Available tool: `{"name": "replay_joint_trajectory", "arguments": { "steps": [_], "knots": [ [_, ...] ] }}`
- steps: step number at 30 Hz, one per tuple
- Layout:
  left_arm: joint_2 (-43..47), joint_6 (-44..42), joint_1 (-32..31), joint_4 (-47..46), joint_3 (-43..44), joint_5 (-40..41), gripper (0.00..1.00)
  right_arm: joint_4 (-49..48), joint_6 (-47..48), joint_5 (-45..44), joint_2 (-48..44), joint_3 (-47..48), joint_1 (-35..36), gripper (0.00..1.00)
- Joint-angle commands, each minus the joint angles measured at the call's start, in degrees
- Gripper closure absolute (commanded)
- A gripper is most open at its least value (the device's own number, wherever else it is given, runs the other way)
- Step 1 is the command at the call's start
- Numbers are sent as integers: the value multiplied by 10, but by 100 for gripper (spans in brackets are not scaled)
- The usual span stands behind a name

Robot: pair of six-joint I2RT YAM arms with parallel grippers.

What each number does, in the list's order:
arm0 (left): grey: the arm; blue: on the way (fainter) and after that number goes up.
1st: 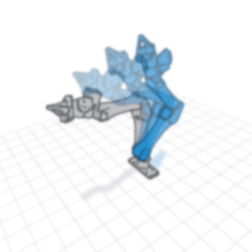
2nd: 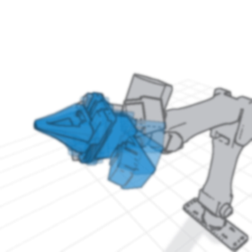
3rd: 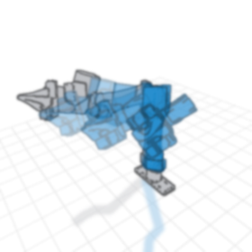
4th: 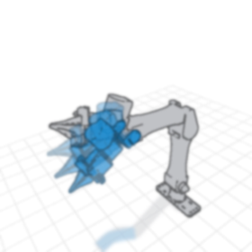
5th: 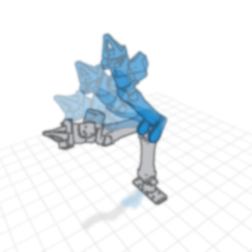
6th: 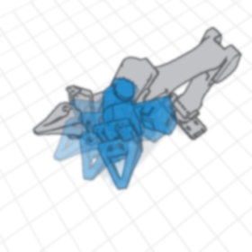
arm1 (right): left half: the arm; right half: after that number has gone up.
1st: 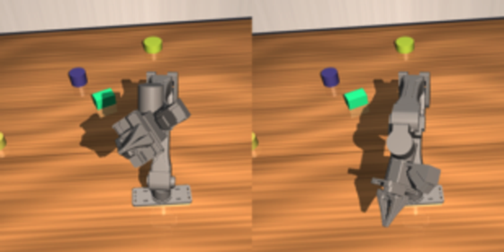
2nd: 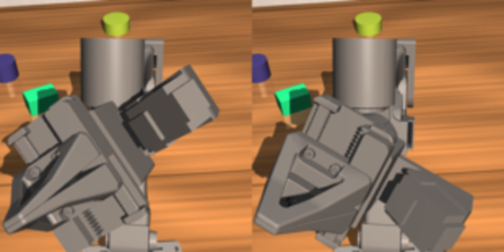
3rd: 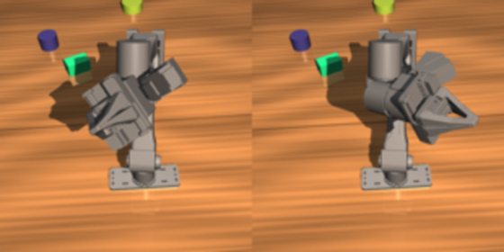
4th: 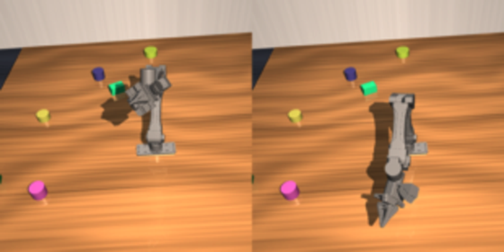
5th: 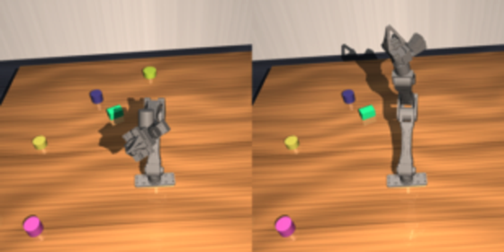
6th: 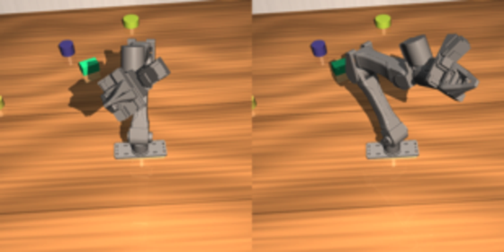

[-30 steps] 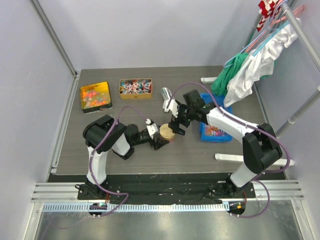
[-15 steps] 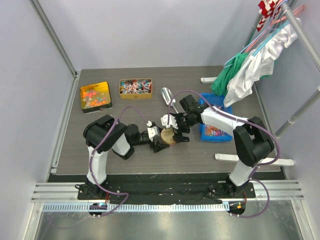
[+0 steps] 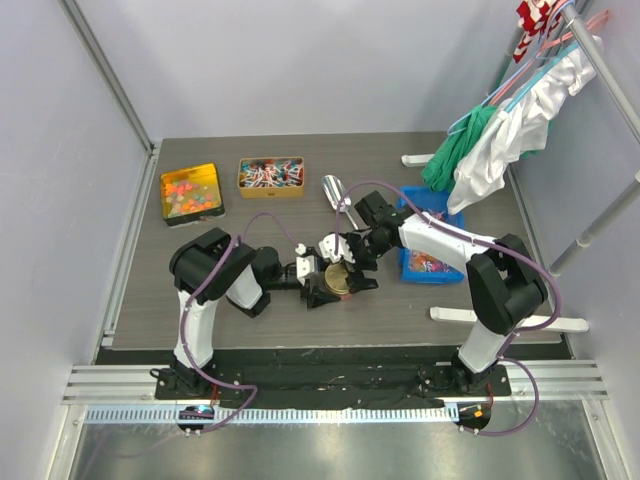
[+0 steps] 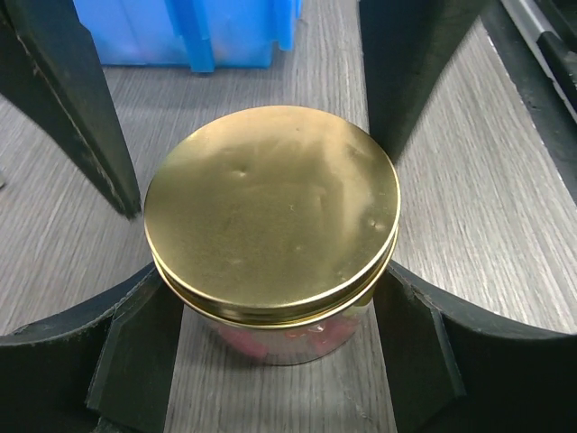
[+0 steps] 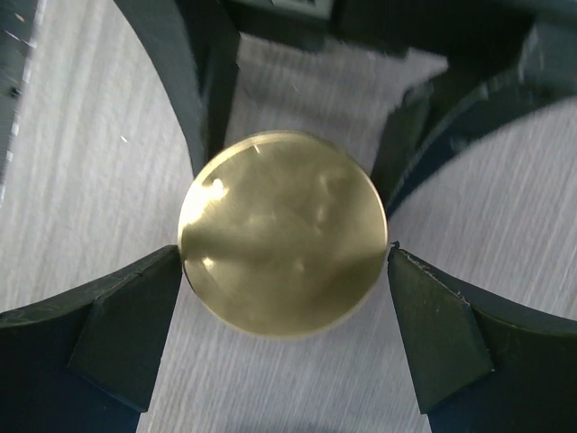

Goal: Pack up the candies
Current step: Screw the bottle lid onto the packing bottle.

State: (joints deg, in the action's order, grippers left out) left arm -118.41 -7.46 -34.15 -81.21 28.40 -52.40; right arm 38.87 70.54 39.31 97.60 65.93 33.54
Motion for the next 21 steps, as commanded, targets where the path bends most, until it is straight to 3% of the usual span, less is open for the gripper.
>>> {"name": "replay_joint_trajectory", "arguments": {
  "steps": [1,11,16,21],
  "knots": [
    [-21,24,-4,-75,-1,-27,81,-5,-8,44,-29,18,17,0],
    [-20,23,-3,-75,-2,-22,80,-42,-51,2,-13,12,21,0],
    [-15,18,-3,-75,-5,-2,81,-56,-97,-12,-17,10,22,13],
    [-9,5,-3,-76,-14,72,80,-84,-162,-43,-45,-26,35,23]
  ]
}}
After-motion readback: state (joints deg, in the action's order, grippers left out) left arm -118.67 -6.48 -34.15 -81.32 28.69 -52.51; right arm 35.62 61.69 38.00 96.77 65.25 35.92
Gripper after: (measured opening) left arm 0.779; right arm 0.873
